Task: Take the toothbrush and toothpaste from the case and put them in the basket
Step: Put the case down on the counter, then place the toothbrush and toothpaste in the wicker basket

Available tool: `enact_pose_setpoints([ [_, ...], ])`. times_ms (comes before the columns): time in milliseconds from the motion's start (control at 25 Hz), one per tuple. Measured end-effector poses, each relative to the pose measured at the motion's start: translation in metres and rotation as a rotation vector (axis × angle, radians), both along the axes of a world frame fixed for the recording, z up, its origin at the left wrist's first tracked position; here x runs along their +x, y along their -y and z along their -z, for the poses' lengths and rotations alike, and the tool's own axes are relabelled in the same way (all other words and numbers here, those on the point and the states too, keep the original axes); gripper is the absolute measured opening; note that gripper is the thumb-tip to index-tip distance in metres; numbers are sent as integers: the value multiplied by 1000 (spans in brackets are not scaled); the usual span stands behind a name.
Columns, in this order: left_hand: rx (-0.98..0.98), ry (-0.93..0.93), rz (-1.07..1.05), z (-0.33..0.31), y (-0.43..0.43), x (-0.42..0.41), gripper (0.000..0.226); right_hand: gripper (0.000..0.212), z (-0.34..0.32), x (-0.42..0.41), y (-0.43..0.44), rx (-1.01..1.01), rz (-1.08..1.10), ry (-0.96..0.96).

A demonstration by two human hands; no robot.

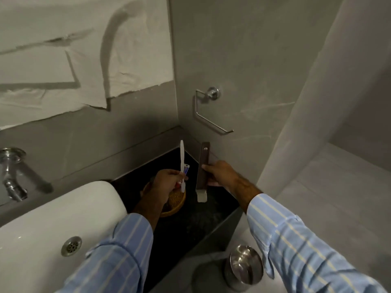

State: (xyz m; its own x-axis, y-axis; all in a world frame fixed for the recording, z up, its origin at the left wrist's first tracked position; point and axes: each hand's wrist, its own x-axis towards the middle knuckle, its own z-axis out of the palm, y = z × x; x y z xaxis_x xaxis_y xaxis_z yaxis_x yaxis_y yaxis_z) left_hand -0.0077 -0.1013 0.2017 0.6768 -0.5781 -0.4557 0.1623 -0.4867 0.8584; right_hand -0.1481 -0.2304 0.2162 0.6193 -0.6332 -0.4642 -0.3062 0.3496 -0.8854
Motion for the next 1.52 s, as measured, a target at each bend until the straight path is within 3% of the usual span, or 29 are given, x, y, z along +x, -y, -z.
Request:
enact_pose_setpoints([
  [360, 121, -157, 128, 91, 17, -73, 10, 30, 98, -79, -10, 115, 118, -192],
  [760, 322, -132, 448, 159, 32, -144, 22, 34, 226, -193, -25, 353, 407, -419],
  [920, 373, -80, 555, 178, 36, -157, 10, 26, 268, -220, -33, 550, 516, -411],
  [1160, 437, -65, 600, 209, 31, -155, 13, 12, 303, -233, -10, 676, 598, -356],
  [1320, 477, -68, 606, 223, 28, -152, 12, 20, 315, -241, 8, 828, 669, -284],
  [1400, 488, -72, 619, 226, 28, -150, 12, 18, 319, -248, 10, 781, 565, -396],
  [1520, 505, -36, 625, 224, 35, -152, 15, 20, 306, -254, 17, 544, 370, -554],
])
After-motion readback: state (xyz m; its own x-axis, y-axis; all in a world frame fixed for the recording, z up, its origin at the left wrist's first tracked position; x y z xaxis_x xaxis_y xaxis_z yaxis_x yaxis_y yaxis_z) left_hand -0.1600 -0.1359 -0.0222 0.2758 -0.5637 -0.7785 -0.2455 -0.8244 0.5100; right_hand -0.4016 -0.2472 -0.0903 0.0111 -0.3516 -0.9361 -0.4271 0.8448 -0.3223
